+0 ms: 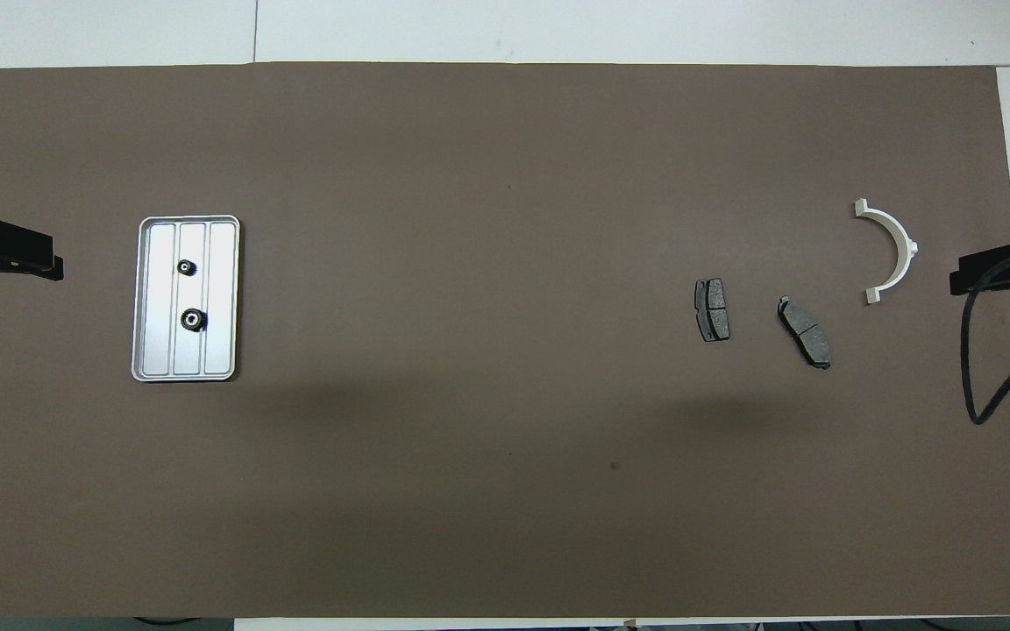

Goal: Place bearing gear from tray to pile

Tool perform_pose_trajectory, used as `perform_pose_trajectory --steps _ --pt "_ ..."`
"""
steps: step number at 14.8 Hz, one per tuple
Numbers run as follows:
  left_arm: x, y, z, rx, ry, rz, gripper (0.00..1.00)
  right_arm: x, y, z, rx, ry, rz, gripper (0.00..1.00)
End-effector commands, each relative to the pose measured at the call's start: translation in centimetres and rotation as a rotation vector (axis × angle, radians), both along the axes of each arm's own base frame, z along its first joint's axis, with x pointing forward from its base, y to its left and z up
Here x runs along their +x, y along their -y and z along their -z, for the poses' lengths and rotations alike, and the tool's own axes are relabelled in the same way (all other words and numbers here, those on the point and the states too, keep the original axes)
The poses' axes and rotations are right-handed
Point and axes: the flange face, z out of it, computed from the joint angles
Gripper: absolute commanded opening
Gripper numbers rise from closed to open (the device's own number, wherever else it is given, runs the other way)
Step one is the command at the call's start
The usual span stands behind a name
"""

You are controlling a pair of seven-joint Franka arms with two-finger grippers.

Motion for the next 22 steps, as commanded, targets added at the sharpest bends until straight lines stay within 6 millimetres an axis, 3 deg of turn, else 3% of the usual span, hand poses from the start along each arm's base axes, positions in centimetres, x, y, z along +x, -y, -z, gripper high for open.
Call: perform_pose_trajectory --steps 1,3,6,17,19,22 --pt "-0.3 -0.2 -0.5 -0.005 0.027 0.011 1.00 -0.5 0.1 -0.3 0.012 0.018 -0.016 1.00" --pt "-0.4 -0.7 -0.6 -0.007 0.030 -0.004 1.00 -0.5 0.1 -0.5 0.012 0.021 -0.017 1.00" --pt "-0.5 0.5 -0.4 -0.005 0.020 0.011 1.00 -0.4 0.2 -0.8 0.011 0.031 -0.014 1.00" --pt "-1.1 -0.4 0.6 -0.007 0.029 -0.015 1.00 -0.5 0.1 -1.4 0.011 0.037 -0.016 1.00" --pt "-1.3 -0.4 1.5 -0.008 0.046 -0.015 1.00 -0.6 0.0 -1.4 0.014 0.037 -0.014 1.00" --pt "-1.7 -0.4 5.0 -0.008 0.072 -0.027 1.00 -0.6 0.0 -1.3 0.014 0.033 -0.018 1.00"
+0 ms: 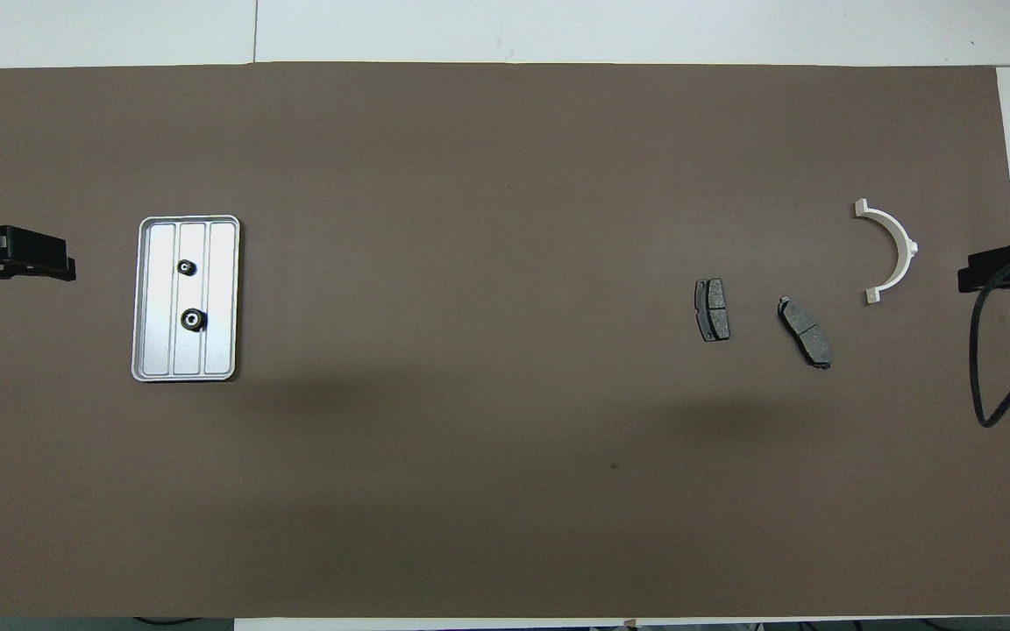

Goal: Place bearing gear from tray to pile

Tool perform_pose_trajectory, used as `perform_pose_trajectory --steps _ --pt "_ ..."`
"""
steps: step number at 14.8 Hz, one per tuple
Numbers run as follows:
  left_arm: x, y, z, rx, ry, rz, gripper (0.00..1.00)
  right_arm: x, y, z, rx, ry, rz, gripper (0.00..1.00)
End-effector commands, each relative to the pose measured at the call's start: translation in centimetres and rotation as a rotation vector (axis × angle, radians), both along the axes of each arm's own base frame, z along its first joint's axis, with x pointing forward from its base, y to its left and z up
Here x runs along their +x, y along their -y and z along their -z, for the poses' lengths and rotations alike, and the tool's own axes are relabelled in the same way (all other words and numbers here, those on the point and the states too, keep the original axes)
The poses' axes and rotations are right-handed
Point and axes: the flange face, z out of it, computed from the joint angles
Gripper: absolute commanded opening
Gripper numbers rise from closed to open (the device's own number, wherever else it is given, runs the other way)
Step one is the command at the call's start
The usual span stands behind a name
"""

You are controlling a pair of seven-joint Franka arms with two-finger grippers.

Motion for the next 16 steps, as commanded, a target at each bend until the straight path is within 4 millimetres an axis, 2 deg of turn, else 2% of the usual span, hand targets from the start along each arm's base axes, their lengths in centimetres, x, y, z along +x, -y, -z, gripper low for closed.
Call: perform_pose_trajectory --steps 1,4,7,11,14,16 --pt "-1.4 -0.2 3.3 -0.009 0.037 -0.018 1.00 -0.5 0.1 -0.4 0.015 0.009 -0.026 1.00" --pt "-1.1 -0.1 6.4 -0.009 0.055 -0.025 1.00 -0.7 0.1 -0.5 0.016 0.009 -0.034 1.00" --pt "-1.8 -0.1 11.5 -0.010 0.069 -0.047 1.00 -0.7 0.0 -0.4 0.016 0.012 -0.031 1.00" --pt "-1.6 0.5 17.2 -0.011 0.069 -0.051 1.00 -0.7 0.3 -0.4 0.015 0.014 -0.054 1.00" --pt "-2.0 0.3 20.0 -0.012 0.108 -0.054 1.00 -0.7 1.0 -0.3 0.014 0.017 -0.057 1.00" --pt "-1.3 -0.1 22.0 -0.014 0.123 -0.085 1.00 -0.6 1.0 -0.2 0.013 0.020 -0.060 1.00"
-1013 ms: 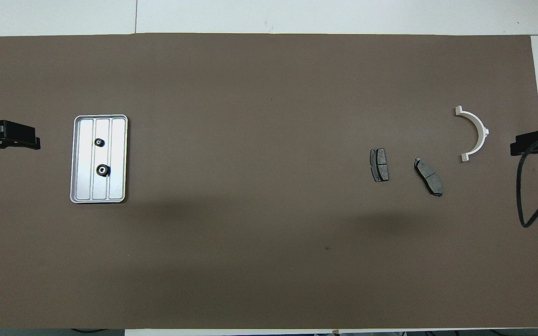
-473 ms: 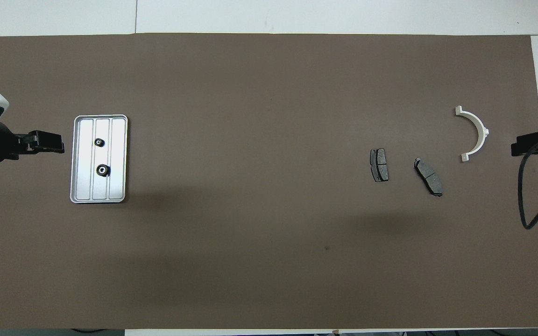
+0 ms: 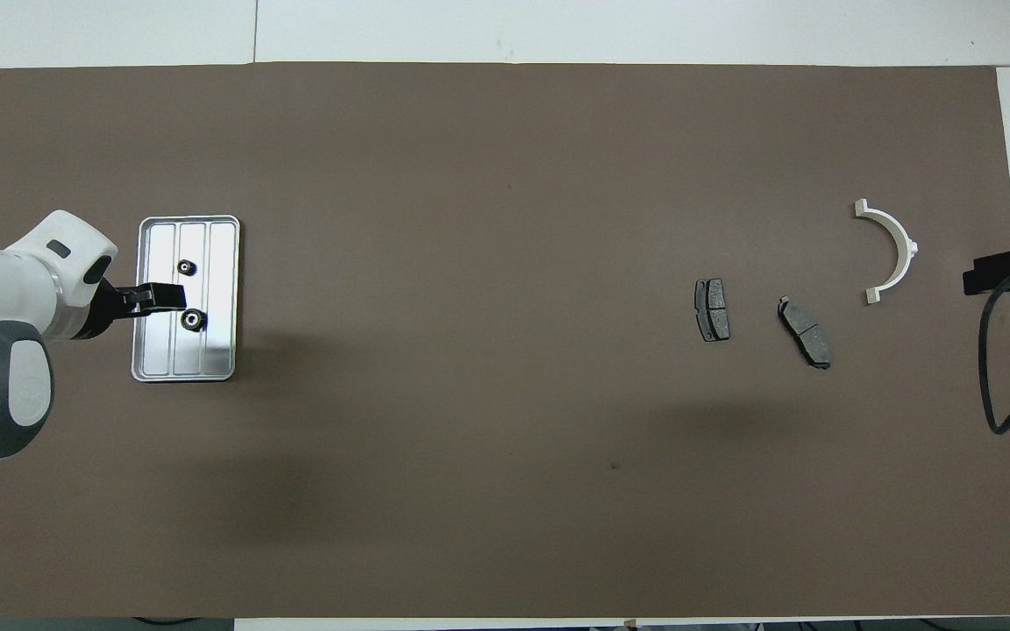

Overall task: Place bearing gear from tray to pile
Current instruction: 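Reach the left gripper into the metal tray and grasp a black gear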

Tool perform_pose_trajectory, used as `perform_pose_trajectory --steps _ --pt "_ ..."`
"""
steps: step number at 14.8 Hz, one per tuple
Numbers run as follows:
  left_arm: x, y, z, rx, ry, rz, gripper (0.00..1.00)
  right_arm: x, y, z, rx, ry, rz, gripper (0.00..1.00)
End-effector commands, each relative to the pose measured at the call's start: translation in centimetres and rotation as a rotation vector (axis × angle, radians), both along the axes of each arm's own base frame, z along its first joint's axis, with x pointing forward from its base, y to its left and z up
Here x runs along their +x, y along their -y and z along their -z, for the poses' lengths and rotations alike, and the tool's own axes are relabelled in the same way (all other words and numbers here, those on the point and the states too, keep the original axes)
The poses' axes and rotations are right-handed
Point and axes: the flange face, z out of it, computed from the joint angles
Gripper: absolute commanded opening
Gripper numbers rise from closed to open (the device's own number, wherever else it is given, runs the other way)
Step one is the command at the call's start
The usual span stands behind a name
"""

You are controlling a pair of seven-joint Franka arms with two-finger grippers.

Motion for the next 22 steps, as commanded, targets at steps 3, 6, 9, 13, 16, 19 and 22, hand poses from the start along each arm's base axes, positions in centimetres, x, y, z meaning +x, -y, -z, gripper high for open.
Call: perform_pose_trajectory --steps 3,6,9,13,16,19,22 --pt "0.8 -0.1 4.4 -0.011 -0.011 -0.044 0.89 -0.2 0.3 0.2 0.012 0.020 -0.021 1.00" --pt "0.8 0.0 5.3 -0.011 -0.025 -0.047 0.68 -0.3 0.1 0.3 0.014 0.008 -0.024 1.00" --pt "0.9 0.2 6.2 -0.011 -0.035 -0.046 0.67 -0.4 0.1 0.2 0.014 0.009 -0.024 1.00" --pt "1.0 0.3 7.5 -0.010 -0.047 -0.043 0.67 -0.4 -0.2 0.3 0.015 0.006 -0.028 1.00" --pt "1.1 0.4 7.9 -0.011 -0.048 -0.044 0.67 -0.4 -0.3 0.3 0.015 0.008 -0.030 1.00" --pt "1.1 0.4 7.8 -0.010 -0.048 -0.043 0.65 -0.4 -0.1 0.3 0.014 0.008 -0.028 1.00" --pt "1.1 0.4 7.8 -0.010 -0.053 -0.043 0.34 -0.5 0.1 0.3 0.015 0.008 -0.028 1.00"
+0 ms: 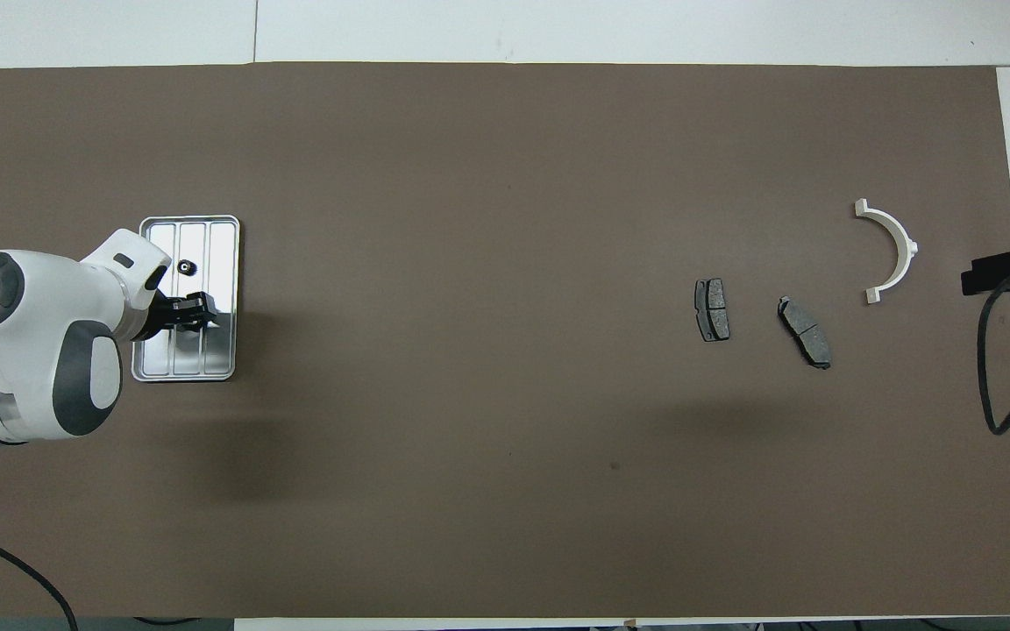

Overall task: Place bearing gear from tray to pile
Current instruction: 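Reach the left gripper into the metal tray and grasp a black gear, then carry the gear to mid-table with the left gripper while the right gripper approaches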

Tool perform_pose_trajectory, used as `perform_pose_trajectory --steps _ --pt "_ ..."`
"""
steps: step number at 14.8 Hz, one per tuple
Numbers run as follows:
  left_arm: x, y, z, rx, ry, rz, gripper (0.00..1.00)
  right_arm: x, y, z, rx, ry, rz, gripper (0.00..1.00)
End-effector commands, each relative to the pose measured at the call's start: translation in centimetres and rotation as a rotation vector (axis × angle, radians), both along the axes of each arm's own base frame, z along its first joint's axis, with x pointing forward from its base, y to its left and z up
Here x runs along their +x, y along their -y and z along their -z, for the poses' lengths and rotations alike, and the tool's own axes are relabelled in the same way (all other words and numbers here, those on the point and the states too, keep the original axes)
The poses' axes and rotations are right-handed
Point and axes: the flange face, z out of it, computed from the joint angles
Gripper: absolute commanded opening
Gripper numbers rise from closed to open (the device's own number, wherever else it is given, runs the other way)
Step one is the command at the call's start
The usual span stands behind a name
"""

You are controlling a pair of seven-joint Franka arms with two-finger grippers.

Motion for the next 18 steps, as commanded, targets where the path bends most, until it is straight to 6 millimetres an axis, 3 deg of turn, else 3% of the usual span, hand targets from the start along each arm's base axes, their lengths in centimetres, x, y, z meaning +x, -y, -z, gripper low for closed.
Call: perform_pose_trajectory --steps 1,4,6,8,10,12,14,16,18 --pt "0.2 0.2 0.1 -0.005 0.004 -0.011 0.22 -0.6 0.4 0.0 0.016 0.007 -0.020 1.00" --pt "0.0 0.3 0.2 -0.005 -0.008 -0.011 0.02 -0.6 0.5 0.0 0.016 0.007 -0.019 1.00" --pt "0.5 0.3 -0.4 -0.005 -0.008 -0.014 0.00 -0.5 0.5 0.1 0.016 0.005 -0.019 1.00" --pt "2.9 2.0 -3.9 -0.013 -0.018 -0.067 0.00 -0.5 0.5 0.0 0.016 0.007 -0.019 1.00" --pt "5.6 5.4 -8.0 -0.017 -0.043 -0.110 0.00 -0.4 0.5 0.0 0.015 0.013 -0.017 1.00" --pt "6.8 9.2 -10.0 -0.022 -0.048 -0.171 0.00 -0.3 0.6 0.0 0.014 0.019 -0.016 1.00" --pt "6.6 14.0 -10.8 -0.041 -0.022 -0.231 0.00 -0.1 0.1 0.0 0.013 0.025 -0.016 1.00" --pt "5.9 20.4 -11.2 -0.088 0.010 -0.324 0.00 0.2 0.1 0.3 0.013 0.022 -0.014 0.99" --pt "4.5 25.5 -12.0 -0.107 0.021 -0.339 0.00 0.9 0.1 1.0 0.011 0.030 -0.017 0.99"
